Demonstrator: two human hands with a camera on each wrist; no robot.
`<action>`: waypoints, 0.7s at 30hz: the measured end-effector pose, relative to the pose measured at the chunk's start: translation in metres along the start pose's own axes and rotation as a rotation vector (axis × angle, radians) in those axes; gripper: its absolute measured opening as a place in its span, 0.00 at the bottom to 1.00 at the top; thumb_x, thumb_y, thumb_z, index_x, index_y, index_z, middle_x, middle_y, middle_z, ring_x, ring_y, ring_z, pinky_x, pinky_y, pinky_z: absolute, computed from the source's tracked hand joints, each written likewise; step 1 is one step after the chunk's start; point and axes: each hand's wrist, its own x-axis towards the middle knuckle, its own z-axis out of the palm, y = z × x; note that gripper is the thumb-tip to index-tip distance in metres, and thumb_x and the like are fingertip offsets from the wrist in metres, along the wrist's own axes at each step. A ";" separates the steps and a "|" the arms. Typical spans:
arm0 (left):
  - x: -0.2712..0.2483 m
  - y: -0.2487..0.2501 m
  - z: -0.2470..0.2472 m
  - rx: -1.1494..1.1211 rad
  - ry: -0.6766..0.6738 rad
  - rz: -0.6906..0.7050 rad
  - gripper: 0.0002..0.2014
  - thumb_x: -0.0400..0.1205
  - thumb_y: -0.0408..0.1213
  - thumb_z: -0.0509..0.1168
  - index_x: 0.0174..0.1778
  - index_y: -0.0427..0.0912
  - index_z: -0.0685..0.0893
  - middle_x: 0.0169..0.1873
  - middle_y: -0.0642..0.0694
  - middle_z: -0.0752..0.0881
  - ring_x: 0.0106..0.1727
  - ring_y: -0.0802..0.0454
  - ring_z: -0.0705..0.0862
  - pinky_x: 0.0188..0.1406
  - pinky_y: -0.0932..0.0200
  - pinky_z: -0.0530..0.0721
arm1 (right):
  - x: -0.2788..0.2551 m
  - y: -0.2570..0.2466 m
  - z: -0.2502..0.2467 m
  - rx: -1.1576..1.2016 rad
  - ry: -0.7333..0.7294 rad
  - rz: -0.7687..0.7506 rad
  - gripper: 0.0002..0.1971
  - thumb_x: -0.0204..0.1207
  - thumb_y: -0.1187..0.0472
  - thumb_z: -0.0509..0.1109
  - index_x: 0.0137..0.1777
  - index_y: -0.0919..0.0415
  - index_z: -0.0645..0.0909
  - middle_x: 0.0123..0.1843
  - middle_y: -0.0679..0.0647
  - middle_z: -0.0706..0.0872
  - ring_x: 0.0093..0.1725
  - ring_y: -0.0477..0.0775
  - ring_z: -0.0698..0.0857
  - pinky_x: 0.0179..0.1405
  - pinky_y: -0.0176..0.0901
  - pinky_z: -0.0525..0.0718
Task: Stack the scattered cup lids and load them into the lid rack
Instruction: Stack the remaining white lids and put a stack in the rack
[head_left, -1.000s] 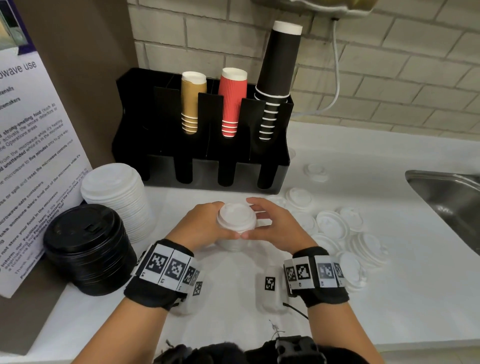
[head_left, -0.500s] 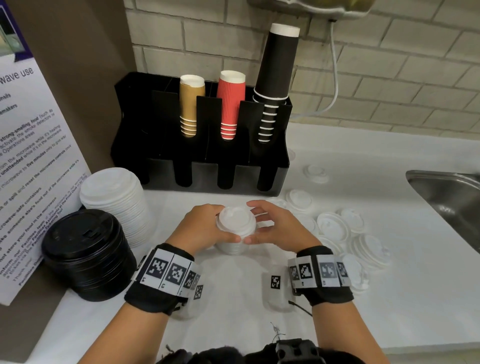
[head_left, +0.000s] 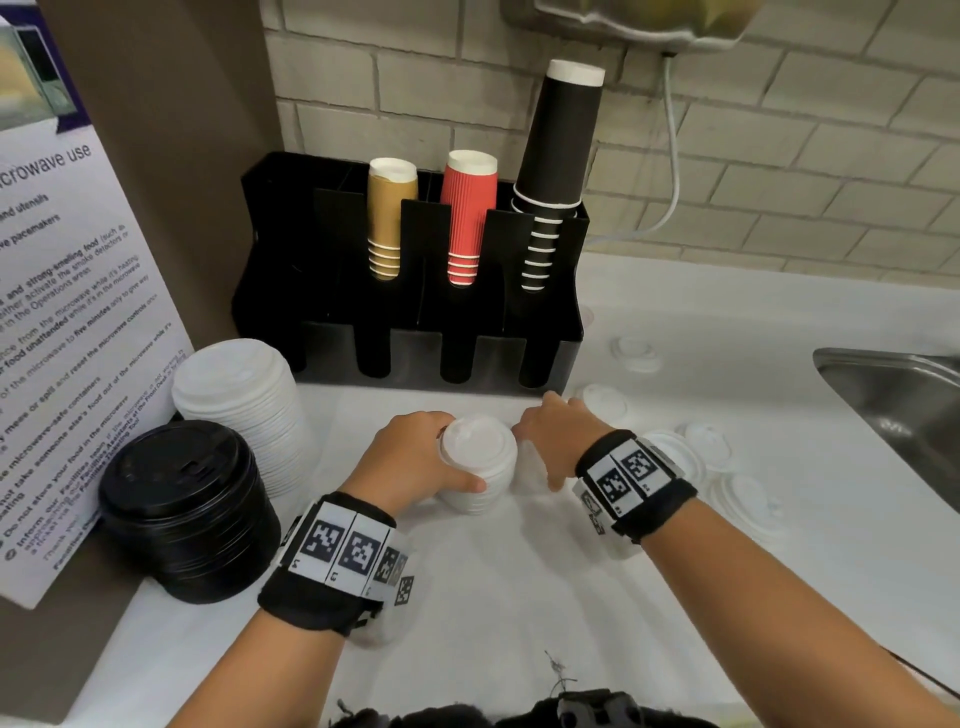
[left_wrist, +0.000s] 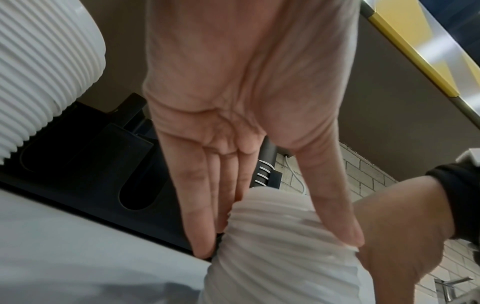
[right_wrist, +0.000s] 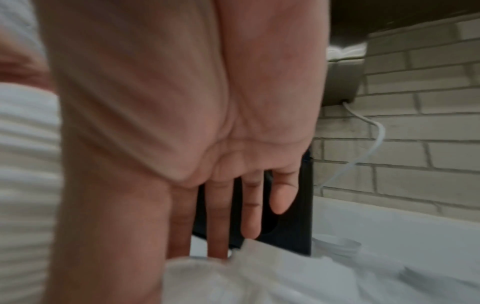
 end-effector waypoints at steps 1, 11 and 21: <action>0.000 0.000 0.000 -0.002 0.001 -0.002 0.31 0.65 0.47 0.83 0.63 0.48 0.84 0.58 0.53 0.86 0.61 0.52 0.81 0.61 0.53 0.80 | 0.001 0.000 0.000 -0.030 -0.006 -0.009 0.38 0.69 0.57 0.78 0.78 0.45 0.65 0.68 0.52 0.77 0.69 0.60 0.68 0.64 0.53 0.70; -0.001 0.002 0.000 0.010 0.005 0.001 0.31 0.65 0.47 0.83 0.64 0.47 0.83 0.59 0.52 0.85 0.61 0.51 0.81 0.61 0.54 0.79 | -0.007 0.021 0.001 0.065 0.054 -0.068 0.40 0.65 0.54 0.79 0.75 0.43 0.64 0.61 0.51 0.77 0.63 0.59 0.70 0.53 0.48 0.67; -0.001 0.006 0.003 -0.020 0.009 -0.012 0.27 0.64 0.45 0.83 0.59 0.48 0.84 0.54 0.53 0.86 0.58 0.51 0.82 0.56 0.55 0.80 | -0.041 0.022 0.001 1.289 0.402 -0.091 0.27 0.69 0.62 0.78 0.65 0.43 0.72 0.55 0.47 0.78 0.51 0.50 0.82 0.54 0.40 0.84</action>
